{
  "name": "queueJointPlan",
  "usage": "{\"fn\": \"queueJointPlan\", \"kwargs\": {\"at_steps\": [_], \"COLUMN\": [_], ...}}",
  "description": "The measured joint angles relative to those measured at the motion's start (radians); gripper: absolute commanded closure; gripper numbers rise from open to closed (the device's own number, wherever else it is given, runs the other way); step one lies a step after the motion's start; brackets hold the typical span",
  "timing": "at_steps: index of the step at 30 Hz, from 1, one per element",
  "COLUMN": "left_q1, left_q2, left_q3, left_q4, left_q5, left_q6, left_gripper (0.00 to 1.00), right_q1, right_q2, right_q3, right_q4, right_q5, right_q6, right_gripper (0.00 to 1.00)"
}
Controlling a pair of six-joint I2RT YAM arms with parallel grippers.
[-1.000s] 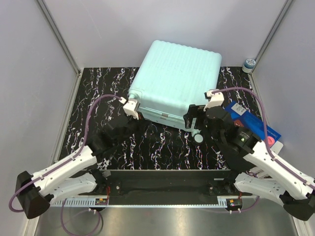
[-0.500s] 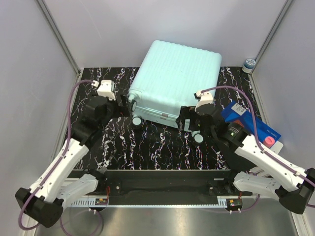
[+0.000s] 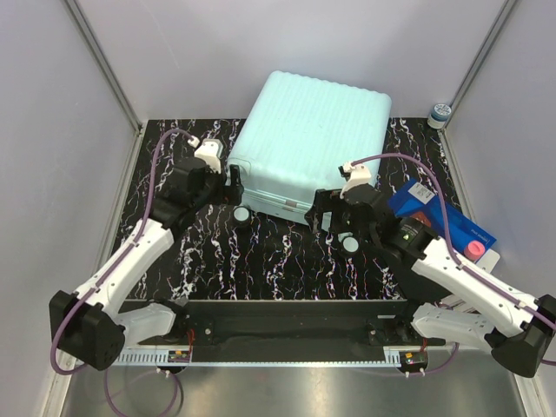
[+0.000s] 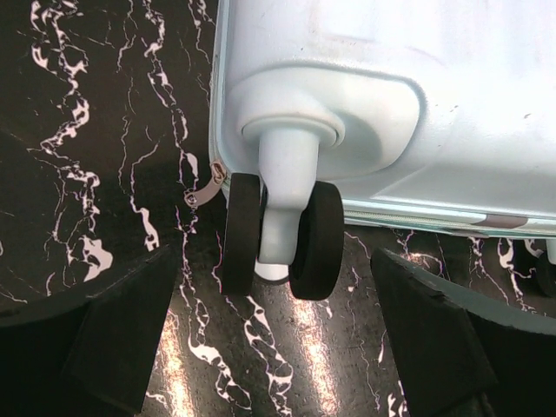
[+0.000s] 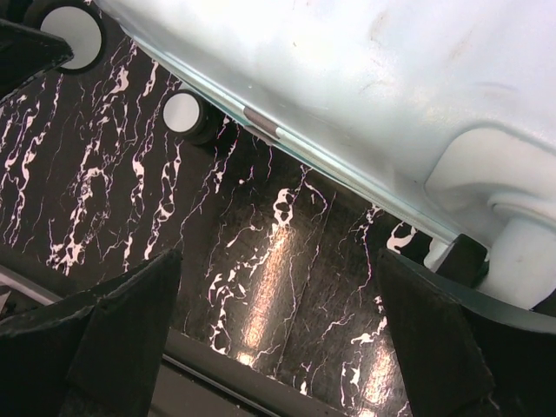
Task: Pack the luggage
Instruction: Zip the luggage at the center of the board.
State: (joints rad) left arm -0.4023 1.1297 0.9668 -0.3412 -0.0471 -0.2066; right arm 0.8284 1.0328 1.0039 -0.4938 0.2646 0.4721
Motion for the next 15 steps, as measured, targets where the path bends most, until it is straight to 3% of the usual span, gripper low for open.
{"fn": "queueJointPlan", "kwargs": {"at_steps": [4, 8, 9, 11, 12, 14, 15], "left_q1": [0.003, 0.003, 0.003, 0.003, 0.003, 0.006, 0.008], "left_q2": [0.033, 0.069, 0.081, 0.092, 0.097, 0.096, 0.097], "left_q3": [0.000, 0.002, 0.002, 0.002, 0.002, 0.002, 0.001], "left_q4": [0.009, 0.037, 0.047, 0.052, 0.054, 0.056, 0.057], "left_q5": [0.013, 0.032, 0.040, 0.044, 0.053, 0.063, 0.068], "left_q6": [-0.002, 0.004, 0.005, 0.004, 0.007, 0.006, 0.005], "left_gripper": [0.15, 0.38, 0.51, 0.63, 0.79, 0.97, 1.00], "right_q1": [0.000, 0.000, 0.000, 0.000, 0.000, 0.000, 0.000], "right_q2": [0.000, 0.000, 0.000, 0.000, 0.000, 0.003, 0.007], "right_q3": [-0.010, -0.012, -0.013, -0.016, -0.016, -0.016, -0.016], "right_q4": [0.003, 0.007, 0.010, 0.013, 0.014, 0.018, 0.021], "right_q5": [-0.018, -0.025, -0.026, -0.032, -0.039, -0.043, -0.043], "right_q6": [0.006, 0.009, 0.011, 0.014, 0.015, 0.017, 0.019], "right_gripper": [0.00, 0.00, 0.00, 0.00, 0.01, 0.02, 0.03]}}
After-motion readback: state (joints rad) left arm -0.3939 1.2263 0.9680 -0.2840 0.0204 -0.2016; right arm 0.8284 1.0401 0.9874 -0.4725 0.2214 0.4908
